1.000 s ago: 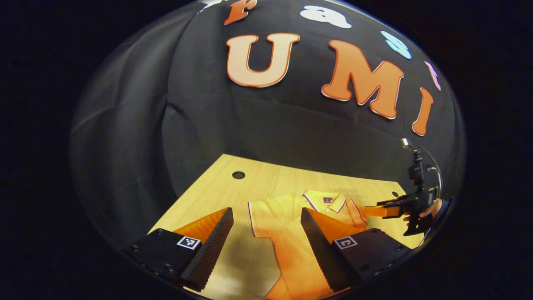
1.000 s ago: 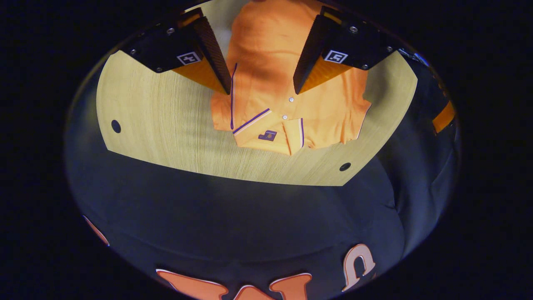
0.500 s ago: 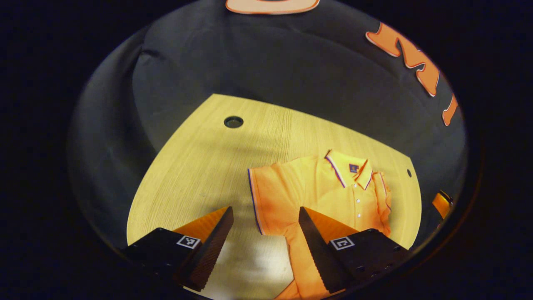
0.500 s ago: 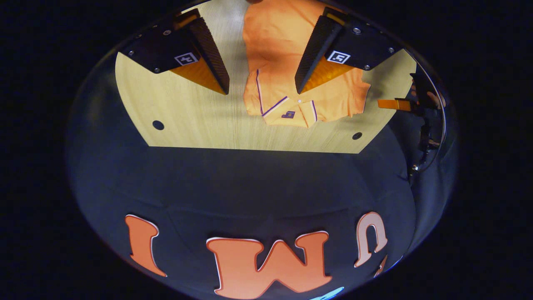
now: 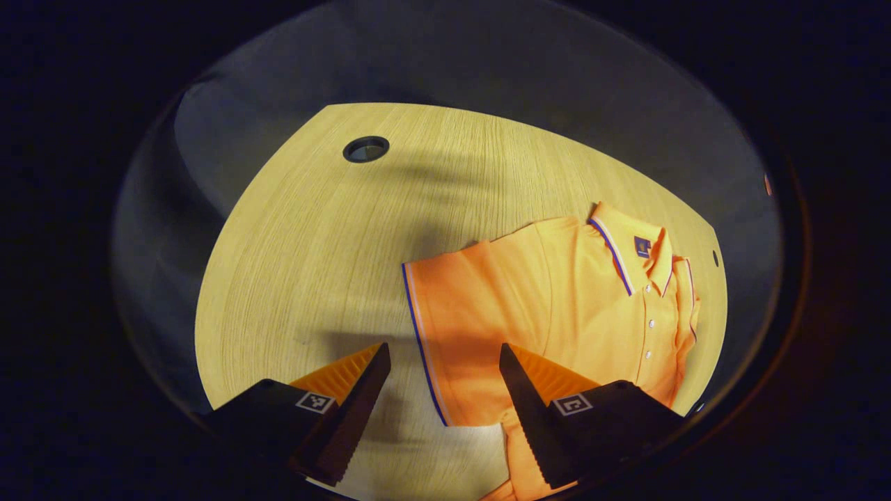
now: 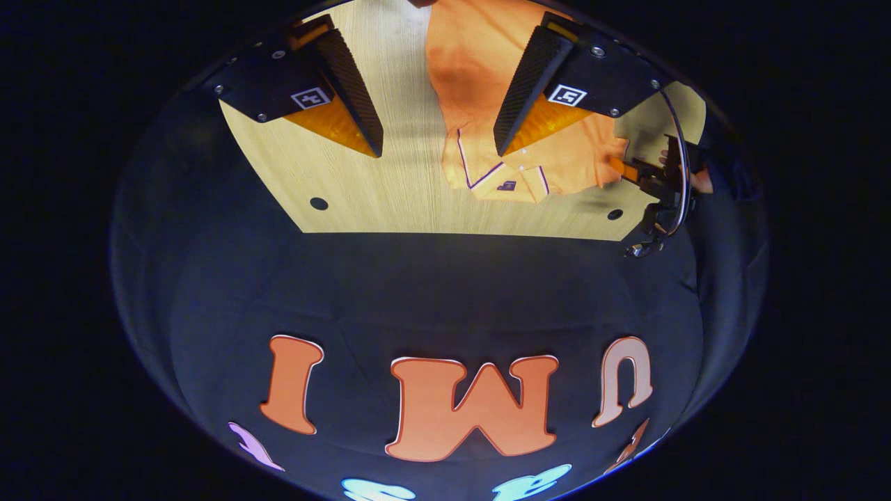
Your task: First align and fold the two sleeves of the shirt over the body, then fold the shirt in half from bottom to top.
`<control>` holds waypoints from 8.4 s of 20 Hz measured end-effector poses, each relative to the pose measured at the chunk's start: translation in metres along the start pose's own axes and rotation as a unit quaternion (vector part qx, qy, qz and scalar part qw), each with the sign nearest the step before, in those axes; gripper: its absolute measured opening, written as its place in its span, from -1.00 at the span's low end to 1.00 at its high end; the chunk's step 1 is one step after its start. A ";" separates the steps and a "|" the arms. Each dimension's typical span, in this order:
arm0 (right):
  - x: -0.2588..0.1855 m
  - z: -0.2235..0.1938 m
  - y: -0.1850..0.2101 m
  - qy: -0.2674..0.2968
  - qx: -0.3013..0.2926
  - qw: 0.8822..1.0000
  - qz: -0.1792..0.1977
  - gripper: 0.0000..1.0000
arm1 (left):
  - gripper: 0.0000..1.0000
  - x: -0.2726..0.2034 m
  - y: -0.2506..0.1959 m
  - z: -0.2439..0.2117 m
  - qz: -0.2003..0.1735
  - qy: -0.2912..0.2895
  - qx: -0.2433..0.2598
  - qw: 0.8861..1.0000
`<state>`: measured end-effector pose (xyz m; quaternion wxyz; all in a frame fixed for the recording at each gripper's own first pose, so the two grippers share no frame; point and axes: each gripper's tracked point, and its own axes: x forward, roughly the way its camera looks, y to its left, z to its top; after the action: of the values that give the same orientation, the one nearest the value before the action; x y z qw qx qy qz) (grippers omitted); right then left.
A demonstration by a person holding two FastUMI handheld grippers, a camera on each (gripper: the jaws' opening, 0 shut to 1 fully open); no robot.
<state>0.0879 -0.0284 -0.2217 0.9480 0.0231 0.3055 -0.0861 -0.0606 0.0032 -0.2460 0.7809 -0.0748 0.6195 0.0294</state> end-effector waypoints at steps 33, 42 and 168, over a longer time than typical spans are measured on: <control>-0.060 -0.027 -0.066 -0.029 0.033 0.998 -0.042 0.95 | 0.87 -0.081 -0.200 0.027 -0.170 -0.146 0.176 0.959; -0.065 -0.017 -0.037 -0.079 0.000 0.997 -0.019 0.94 | 1.00 -0.200 -0.176 0.023 -0.140 -0.321 0.164 0.922; 0.169 0.008 0.044 0.057 0.060 0.992 0.093 0.96 | 0.97 -0.145 -0.168 0.198 -0.073 -0.303 0.138 0.940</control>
<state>0.2356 -0.0113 -0.3145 0.9297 0.1134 0.3501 -0.0140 0.1200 -0.1258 -0.0479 0.9344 0.0011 0.3441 -0.0922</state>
